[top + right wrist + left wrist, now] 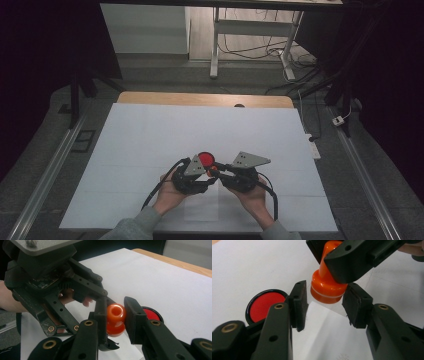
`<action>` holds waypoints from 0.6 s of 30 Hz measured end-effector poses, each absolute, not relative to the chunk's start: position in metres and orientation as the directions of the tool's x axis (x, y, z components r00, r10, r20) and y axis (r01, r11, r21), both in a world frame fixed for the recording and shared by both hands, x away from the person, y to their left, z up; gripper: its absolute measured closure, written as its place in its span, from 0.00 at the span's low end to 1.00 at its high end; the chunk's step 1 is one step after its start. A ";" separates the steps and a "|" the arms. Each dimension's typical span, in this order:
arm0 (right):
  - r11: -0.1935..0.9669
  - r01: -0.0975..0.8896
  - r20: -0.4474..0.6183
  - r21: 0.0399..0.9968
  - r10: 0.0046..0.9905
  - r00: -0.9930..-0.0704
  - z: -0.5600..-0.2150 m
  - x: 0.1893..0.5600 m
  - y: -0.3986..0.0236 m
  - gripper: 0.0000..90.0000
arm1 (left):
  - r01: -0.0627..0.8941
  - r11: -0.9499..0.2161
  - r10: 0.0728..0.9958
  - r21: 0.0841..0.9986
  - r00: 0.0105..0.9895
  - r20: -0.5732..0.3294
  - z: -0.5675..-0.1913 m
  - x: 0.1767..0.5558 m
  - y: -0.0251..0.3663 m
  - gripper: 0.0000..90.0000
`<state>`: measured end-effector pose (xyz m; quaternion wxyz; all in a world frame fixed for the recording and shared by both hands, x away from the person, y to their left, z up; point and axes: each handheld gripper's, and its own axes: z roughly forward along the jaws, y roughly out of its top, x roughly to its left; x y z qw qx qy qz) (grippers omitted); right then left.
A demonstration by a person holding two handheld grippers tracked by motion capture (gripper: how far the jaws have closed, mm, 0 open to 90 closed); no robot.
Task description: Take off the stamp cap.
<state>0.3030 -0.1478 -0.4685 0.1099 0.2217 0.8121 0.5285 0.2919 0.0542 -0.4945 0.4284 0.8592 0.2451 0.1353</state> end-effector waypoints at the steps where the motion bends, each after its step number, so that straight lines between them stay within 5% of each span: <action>1: 0.342 0.244 0.056 0.907 0.476 -0.877 -0.468 0.303 -0.148 0.82 | 0.305 -0.514 0.535 0.802 0.844 0.022 -0.495 0.292 0.054 0.63; 18: 0.339 0.244 0.058 0.909 0.476 -0.878 -0.469 0.303 -0.147 0.82 | 0.308 -0.525 0.529 0.793 0.848 0.020 -0.495 0.293 0.055 0.71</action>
